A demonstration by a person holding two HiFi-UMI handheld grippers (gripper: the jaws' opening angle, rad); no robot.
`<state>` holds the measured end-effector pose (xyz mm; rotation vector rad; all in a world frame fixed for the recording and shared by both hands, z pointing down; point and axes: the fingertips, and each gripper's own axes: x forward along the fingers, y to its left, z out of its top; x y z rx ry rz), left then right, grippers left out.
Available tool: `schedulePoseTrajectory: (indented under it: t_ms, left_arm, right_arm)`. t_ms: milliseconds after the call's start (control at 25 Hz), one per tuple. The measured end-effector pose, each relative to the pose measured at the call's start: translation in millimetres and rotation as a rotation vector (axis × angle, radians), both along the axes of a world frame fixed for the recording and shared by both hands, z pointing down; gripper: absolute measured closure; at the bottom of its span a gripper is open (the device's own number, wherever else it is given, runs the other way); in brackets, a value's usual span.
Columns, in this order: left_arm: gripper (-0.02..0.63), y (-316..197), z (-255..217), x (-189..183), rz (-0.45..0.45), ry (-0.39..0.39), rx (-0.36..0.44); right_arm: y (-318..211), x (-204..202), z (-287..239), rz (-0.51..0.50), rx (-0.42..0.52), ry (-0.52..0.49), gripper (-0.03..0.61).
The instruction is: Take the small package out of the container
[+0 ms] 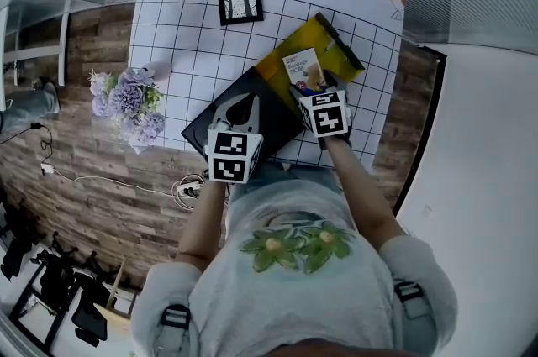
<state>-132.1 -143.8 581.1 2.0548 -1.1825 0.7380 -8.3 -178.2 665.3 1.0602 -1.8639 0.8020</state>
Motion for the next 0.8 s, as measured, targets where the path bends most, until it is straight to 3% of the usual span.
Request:
schedulePoseTrajectory:
  t_ms: [800]
  left_arm:
    - [0.607,0,-1,8,0.02,-0.005,0.008]
  right_arm:
    - [1,1,18,-0.031,-0.068,0.083,0.213]
